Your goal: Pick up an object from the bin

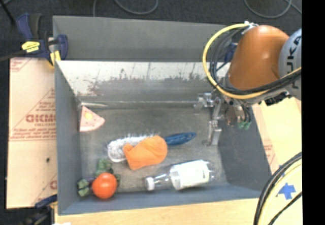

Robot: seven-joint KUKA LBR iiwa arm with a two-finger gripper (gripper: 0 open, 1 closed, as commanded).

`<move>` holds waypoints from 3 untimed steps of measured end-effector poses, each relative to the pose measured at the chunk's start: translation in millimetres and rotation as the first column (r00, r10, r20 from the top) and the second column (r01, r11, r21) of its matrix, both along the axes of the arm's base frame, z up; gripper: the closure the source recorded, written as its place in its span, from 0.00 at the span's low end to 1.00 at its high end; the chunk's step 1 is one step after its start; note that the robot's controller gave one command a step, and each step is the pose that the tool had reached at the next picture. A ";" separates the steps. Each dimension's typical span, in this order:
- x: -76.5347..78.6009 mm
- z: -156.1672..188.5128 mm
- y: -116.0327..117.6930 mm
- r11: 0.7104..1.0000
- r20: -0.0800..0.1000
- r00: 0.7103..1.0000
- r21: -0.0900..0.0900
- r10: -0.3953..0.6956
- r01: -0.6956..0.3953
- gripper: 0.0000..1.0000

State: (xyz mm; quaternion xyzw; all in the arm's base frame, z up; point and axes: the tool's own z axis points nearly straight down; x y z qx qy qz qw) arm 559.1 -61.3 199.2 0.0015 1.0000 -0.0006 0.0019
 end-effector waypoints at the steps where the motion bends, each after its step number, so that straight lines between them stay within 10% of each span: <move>1: 2.7 -41.3 19.9 1.000 0.007 1.000 -0.001 -0.007 0.007 0.00; 2: 4.5 -102.5 54.8 0.993 0.004 0.993 0.001 -0.120 0.120 1.00; 3: 4.5 -102.5 54.8 0.993 0.004 0.993 0.001 -0.119 0.119 1.00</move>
Offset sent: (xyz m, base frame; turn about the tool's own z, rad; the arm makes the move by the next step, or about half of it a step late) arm 0.0033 0.0549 -0.1035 0.1238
